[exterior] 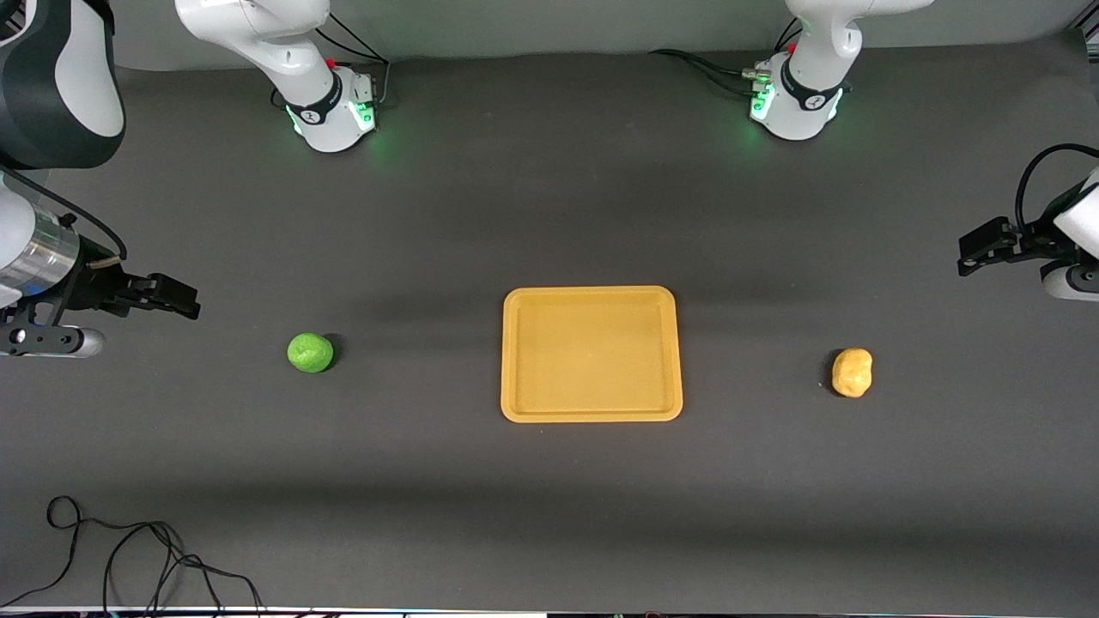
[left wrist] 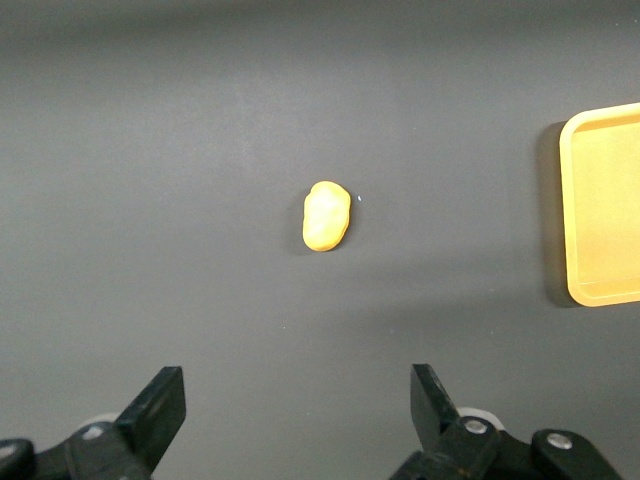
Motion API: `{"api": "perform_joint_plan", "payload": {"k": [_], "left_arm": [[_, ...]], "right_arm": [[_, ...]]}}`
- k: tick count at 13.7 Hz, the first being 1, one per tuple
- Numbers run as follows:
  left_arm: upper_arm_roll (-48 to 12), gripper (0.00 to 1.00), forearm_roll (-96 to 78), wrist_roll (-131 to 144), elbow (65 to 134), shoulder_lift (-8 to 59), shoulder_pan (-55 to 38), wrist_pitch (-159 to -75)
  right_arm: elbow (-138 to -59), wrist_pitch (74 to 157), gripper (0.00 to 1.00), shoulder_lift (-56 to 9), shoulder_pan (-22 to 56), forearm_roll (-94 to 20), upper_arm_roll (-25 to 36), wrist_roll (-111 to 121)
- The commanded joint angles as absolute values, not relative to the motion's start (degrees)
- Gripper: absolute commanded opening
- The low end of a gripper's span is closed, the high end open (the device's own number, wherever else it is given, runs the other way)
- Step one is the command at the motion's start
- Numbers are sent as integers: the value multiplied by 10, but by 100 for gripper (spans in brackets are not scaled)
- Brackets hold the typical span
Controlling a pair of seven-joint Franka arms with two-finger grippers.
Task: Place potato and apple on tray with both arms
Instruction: 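Move the left gripper toward the yellow potato while the right gripper waits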
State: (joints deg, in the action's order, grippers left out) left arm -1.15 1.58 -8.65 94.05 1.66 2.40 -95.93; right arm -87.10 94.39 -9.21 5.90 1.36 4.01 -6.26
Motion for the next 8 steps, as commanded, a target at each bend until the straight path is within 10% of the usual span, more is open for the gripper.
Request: {"api": "perform_joint_plan", "payload": {"k": [1, 8], "left_arm": [[-11, 100, 19, -88, 941, 14, 22, -956], [-11, 100, 19, -88, 948, 32, 22, -971]], "right_arm": [[-888, 958, 100, -83, 54, 11, 39, -61], [-887, 955, 100, -84, 50, 11, 38, -55]]}}
